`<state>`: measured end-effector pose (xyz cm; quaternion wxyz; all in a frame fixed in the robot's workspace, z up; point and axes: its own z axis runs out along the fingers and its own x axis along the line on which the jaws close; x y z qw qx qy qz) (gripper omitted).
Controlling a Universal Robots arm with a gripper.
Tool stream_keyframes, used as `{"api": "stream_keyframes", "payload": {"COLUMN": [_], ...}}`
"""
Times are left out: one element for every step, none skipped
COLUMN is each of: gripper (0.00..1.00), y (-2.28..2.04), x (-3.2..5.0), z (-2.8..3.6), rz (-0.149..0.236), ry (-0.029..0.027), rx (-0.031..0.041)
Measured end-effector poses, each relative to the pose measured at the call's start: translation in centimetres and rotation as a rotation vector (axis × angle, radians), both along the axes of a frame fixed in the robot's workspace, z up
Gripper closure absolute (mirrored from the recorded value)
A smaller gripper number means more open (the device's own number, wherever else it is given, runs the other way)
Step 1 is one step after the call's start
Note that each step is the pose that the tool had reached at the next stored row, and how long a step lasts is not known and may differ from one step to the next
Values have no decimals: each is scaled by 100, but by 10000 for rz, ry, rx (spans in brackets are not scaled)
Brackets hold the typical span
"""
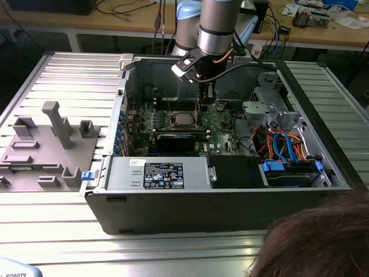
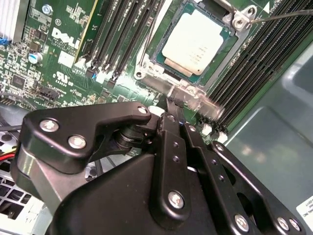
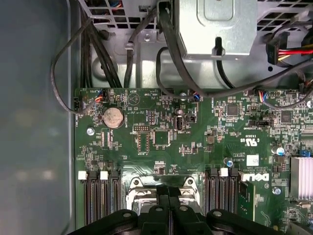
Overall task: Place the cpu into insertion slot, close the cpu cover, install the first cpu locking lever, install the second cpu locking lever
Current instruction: 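Close the cpu cover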
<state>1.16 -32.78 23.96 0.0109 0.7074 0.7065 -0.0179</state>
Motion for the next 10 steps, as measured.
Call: {"api": "stream_keyframes", "payload": {"gripper": [89, 89, 89, 89, 89, 89, 89, 89, 89, 89], "y": [0, 0, 0, 0, 0, 0, 0, 0, 0, 1], "x": [-13, -20, -26, -44, -54, -59, -67, -76, -92, -108], "z": [0, -1, -1, 0, -1, -1, -1, -1, -3, -15], "rz": [-1, 0, 0, 0, 0, 0, 0, 0, 1, 2], "ry": [0, 0, 0, 0, 0, 0, 0, 0, -1, -1], "rx": [1, 1, 1, 0, 1, 0, 0, 0, 11, 21]}}
